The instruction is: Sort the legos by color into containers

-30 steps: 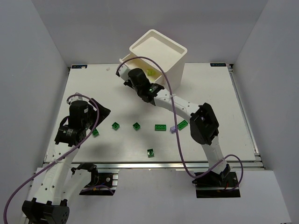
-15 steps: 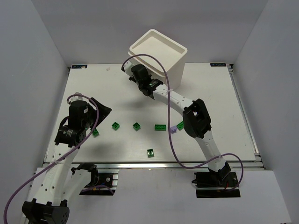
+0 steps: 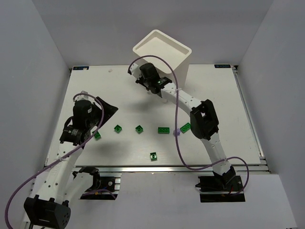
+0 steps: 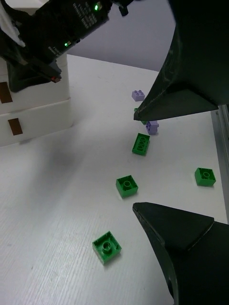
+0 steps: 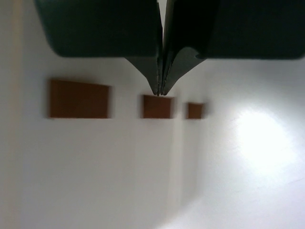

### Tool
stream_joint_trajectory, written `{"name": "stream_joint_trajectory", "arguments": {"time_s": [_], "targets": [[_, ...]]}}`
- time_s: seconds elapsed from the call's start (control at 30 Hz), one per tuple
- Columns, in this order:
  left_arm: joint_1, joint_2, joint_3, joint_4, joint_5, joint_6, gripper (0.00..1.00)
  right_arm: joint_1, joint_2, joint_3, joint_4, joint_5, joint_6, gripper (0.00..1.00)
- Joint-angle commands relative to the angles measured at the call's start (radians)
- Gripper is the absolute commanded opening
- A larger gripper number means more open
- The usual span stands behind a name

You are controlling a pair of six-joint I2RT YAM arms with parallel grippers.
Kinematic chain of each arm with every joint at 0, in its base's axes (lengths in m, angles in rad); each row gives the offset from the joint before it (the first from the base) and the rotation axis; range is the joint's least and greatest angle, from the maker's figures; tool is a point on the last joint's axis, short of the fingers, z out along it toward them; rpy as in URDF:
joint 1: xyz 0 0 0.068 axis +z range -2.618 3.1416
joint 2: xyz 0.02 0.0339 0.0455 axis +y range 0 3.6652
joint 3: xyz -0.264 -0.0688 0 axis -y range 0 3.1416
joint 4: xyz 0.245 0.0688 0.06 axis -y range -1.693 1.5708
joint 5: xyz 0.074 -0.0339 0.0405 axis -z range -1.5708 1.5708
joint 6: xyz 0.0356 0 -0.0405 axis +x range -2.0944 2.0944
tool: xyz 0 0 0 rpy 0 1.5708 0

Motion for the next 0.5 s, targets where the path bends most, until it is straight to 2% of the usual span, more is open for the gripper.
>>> {"name": "stream_joint_trajectory", "arguments": {"time_s": [0.0,0.07,0.1,0.13,0.2,0.23,0.3,0.33,0.4,0.47], "targets": [[-0.003,0.027,-0.032,0.146,0.082,0.0,0.78,-0.032,-0.208,0.02,-0.241,-0.573,-0.028,0.0],[-0.003,0.061,-0.052,0.271,0.127,0.0,0.68,-0.044,-0.289,-0.072,-0.309,-0.754,-0.057,0.07],[-0.003,0.083,-0.063,0.318,0.174,-0.006,0.59,-0.047,-0.363,-0.103,-0.318,-0.829,-0.065,0.12],[-0.003,0.138,-0.081,0.419,0.2,-0.011,0.42,-0.053,-0.397,-0.133,-0.317,-0.916,-0.045,0.23],[-0.013,0.21,-0.087,0.514,0.262,-0.031,0.26,-0.064,-0.461,-0.204,-0.285,-0.947,0.033,0.26],[-0.013,0.289,-0.081,0.615,0.282,-0.037,0.18,-0.07,-0.481,-0.222,-0.283,-0.955,0.106,0.32],[-0.013,0.377,-0.062,0.705,0.317,-0.058,0.16,-0.109,-0.555,-0.323,-0.248,-0.978,0.192,0.31],[-0.013,0.47,-0.026,0.778,0.351,-0.06,0.17,-0.123,-0.584,-0.366,-0.234,-1.001,0.261,0.26],[-0.013,0.567,0.035,0.82,0.379,-0.056,0.31,-0.178,-0.665,-0.48,-0.22,-1.067,0.317,0.26],[-0.022,0.703,0.139,0.854,0.414,-0.04,0.47,-0.211,-0.718,-0.555,-0.205,-1.226,0.361,0.37]]}}
